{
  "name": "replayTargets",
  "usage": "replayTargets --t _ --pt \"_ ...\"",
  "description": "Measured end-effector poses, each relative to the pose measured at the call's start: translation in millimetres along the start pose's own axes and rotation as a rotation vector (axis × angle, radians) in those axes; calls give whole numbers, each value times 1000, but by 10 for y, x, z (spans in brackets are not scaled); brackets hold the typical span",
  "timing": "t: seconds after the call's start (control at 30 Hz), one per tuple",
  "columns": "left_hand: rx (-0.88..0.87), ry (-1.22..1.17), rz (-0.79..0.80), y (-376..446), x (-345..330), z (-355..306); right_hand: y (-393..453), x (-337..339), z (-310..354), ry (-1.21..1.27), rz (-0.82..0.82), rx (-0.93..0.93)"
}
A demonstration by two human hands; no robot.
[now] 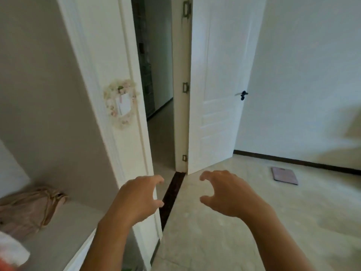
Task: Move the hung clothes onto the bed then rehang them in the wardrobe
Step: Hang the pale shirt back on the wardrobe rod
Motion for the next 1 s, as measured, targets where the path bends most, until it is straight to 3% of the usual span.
replayTargets --t 0.57,1.0 --pt "-538 -76 176 206 -1311 -3958 -1897 1095 -3378 -134 -81 -523" --pt "-989 -125 319 -65 -2072 -6510 -3234 1689 -5000 -218 -176 -974"
Point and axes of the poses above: each hand's wrist, its own y-axis towards the middle knuckle, its own x-axis out of the back of the hand, z = x × y, the point moved 3 cm from there along y, towards the middle knuckle, and after that the axes turned 15 degrees about -z, right-handed, at the moved point
